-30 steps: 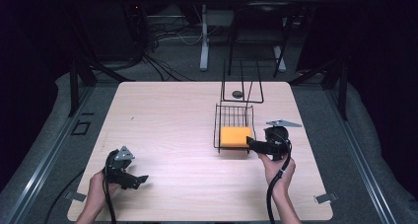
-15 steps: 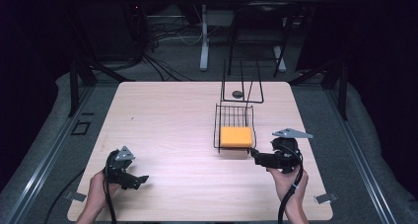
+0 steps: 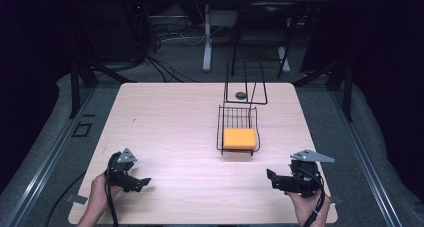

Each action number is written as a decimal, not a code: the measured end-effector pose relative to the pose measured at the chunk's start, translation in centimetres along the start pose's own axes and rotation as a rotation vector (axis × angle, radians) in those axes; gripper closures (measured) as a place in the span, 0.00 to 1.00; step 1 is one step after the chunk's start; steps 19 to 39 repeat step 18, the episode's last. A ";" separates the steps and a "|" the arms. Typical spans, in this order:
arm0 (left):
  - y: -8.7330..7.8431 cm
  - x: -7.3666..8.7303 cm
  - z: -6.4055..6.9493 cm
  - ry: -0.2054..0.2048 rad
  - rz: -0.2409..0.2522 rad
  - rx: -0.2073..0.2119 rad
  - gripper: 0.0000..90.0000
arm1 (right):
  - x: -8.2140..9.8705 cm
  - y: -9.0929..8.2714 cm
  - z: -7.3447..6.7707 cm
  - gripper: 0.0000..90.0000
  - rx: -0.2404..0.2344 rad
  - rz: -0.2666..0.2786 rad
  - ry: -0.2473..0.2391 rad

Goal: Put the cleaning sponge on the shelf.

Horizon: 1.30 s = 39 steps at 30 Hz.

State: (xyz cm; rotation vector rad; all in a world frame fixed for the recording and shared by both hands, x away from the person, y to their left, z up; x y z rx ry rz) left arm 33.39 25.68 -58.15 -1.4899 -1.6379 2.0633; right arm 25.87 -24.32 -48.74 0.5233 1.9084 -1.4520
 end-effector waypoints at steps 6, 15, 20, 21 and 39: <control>0.1 0.0 0.0 0.001 -0.003 0.002 0.00 | 1.9 0.7 0.9 0.11 0.002 -0.037 0.018; 0.2 0.0 0.0 0.007 -0.008 0.004 0.00 | 3.1 1.7 1.4 0.11 0.000 -0.082 0.009; 0.1 0.0 0.0 0.007 -0.007 0.004 0.00 | 3.2 1.8 1.4 0.11 0.001 -0.079 0.011; 0.1 0.0 0.0 0.007 -0.007 0.004 0.00 | 3.2 1.8 1.4 0.11 0.001 -0.079 0.011; 0.1 0.0 0.0 0.007 -0.007 0.004 0.00 | 3.2 1.8 1.4 0.11 0.001 -0.079 0.011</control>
Point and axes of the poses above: each handheld gripper's, and its own axes: y roughly forward along the jaws, x roughly out of its underside, z roughly to its right, the point moved 2 cm from there along y, roughly forward along the jaws, and after that the axes turned 5 degrees about y, right-handed, at the moved point
